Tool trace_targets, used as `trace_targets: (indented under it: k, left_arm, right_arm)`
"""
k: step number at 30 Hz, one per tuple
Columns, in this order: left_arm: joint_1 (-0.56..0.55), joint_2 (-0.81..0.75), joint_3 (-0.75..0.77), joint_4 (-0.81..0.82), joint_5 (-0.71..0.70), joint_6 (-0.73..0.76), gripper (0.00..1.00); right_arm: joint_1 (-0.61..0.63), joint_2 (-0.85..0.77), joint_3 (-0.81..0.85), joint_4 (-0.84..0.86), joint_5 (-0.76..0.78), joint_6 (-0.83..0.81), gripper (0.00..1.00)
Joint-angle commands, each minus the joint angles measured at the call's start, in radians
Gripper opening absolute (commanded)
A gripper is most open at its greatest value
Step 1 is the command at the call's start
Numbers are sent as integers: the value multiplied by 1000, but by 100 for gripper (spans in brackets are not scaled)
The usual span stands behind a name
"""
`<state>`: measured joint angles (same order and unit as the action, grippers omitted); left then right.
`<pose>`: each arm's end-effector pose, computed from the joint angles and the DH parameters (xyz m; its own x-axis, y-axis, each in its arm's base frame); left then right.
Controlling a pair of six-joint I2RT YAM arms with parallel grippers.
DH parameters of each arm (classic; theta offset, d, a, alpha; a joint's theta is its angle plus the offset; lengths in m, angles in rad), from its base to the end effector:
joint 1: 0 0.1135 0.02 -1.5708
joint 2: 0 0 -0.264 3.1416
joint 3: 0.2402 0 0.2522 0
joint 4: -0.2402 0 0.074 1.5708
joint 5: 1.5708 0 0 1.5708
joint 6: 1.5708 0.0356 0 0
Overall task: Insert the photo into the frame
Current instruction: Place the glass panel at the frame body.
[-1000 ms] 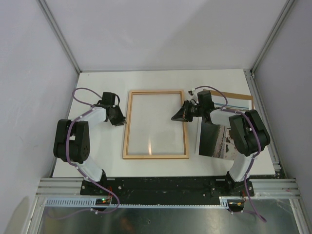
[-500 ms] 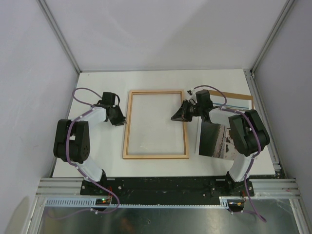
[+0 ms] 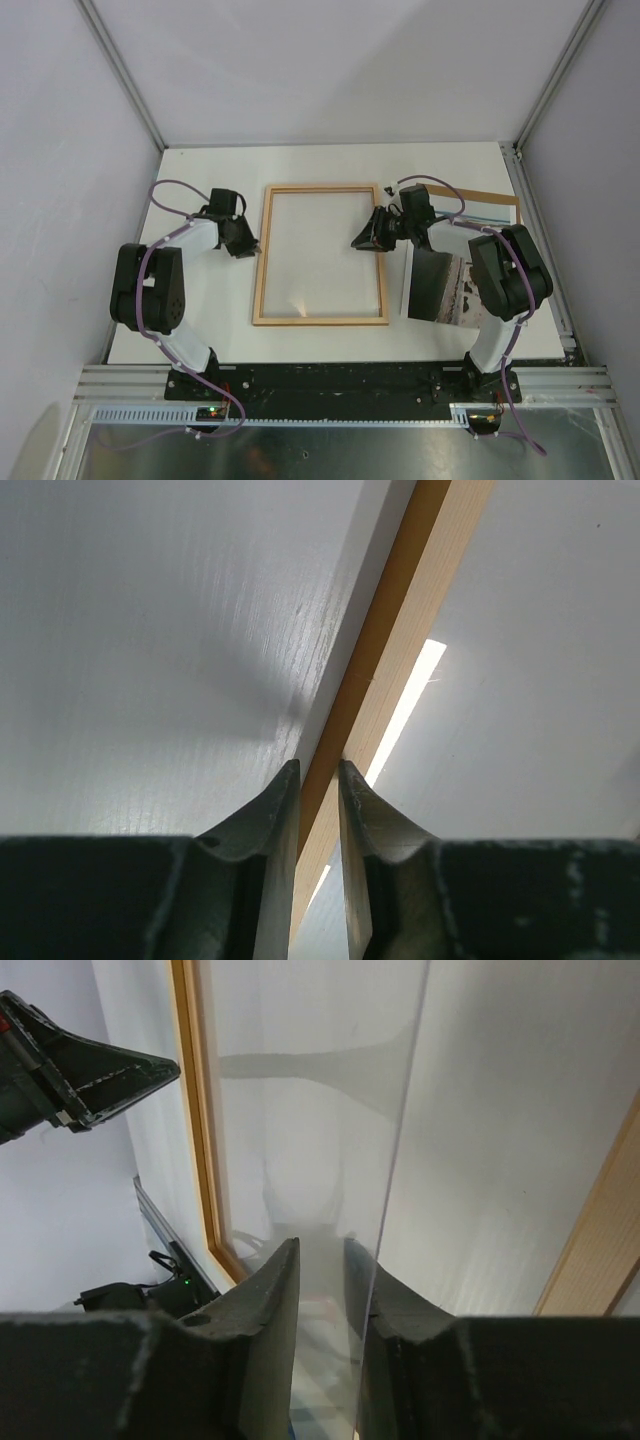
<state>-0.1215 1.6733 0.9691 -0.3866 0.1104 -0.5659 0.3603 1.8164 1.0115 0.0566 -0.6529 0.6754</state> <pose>0.3202 -0.0431 0.1662 -0.8349 -0.4349 -0.3374 -0.3278 0.8852 -0.3301 0.3407 0.1515 0.1650 -0.9325 0.1794 -0.3135 -0.1456 0.6076 0.7808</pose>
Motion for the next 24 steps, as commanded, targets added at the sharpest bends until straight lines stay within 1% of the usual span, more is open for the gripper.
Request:
trace_targets:
  k: [1,4,13,18,24]
  left_arm:
    - [-12,64,-32,-72,-37,35,26]
    - [-13,65,-32,-71,-37,35,26]
    - [-11,64,-32,-71,-38,36,26]
    - [-12,66,-32,-72,-40,36,26]
    - [-10,66,-30,-72,-41,35,26]
  right_arm:
    - [8,-20,50,-31,38,-38,32]
    - [8,-24,52,-45,51,-44,39]
    - [4,-36,63,-103,91,-63,53]
    - [-3,-45,69,-140,123,-79,59]
    - [-30,-67,69,-190,162,-107,61]
